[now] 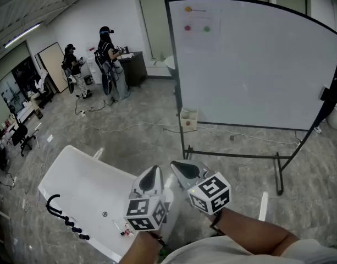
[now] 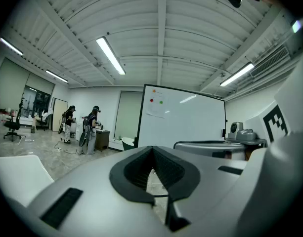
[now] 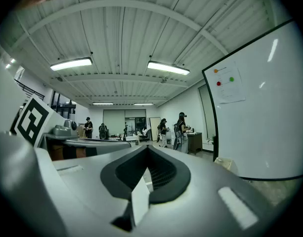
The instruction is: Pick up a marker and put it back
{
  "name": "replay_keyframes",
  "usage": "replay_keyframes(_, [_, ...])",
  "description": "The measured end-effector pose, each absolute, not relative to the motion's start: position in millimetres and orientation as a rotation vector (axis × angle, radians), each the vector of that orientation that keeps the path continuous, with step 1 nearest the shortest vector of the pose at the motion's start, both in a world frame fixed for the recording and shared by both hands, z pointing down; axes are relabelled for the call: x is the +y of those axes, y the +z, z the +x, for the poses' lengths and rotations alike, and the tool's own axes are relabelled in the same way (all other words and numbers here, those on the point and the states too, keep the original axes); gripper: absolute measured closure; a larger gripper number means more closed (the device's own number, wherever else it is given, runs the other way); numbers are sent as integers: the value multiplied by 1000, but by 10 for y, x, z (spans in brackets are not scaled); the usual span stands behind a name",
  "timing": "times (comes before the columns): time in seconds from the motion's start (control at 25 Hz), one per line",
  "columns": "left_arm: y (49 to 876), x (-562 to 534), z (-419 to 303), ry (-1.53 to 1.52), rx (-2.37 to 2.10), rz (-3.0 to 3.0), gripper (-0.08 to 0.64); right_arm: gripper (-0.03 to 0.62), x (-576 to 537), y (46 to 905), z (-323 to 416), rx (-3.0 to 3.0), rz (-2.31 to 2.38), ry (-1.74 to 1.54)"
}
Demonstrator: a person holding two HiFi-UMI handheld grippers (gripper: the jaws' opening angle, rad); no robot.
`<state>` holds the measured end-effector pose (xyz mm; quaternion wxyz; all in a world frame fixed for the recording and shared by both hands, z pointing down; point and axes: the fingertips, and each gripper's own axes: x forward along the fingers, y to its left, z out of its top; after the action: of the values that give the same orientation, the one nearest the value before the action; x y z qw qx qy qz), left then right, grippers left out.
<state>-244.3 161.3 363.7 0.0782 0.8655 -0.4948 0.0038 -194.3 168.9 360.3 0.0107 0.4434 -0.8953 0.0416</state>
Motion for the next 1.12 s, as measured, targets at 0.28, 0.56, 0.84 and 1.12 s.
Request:
replay_keyframes(0.28, [3643,1562,-2460,8,-1466,2594,558,595,1643,3629,-1961,-2783,1400,143])
replay_keyframes(0.56, [3724,1431,-2417,12,-1444,2590,558,594,1553,3626,-1916,-2815,1407,146])
replay_keyframes(0.84, [3860,1109,-2153,35,-1377,2597,558,594,1241,3763,-1644,-2791,1431,184])
replay_keyframes(1.12, [3987,433,-1776,62,-1369,2586,558,594,527,3946,-1240,-2777,1437,239])
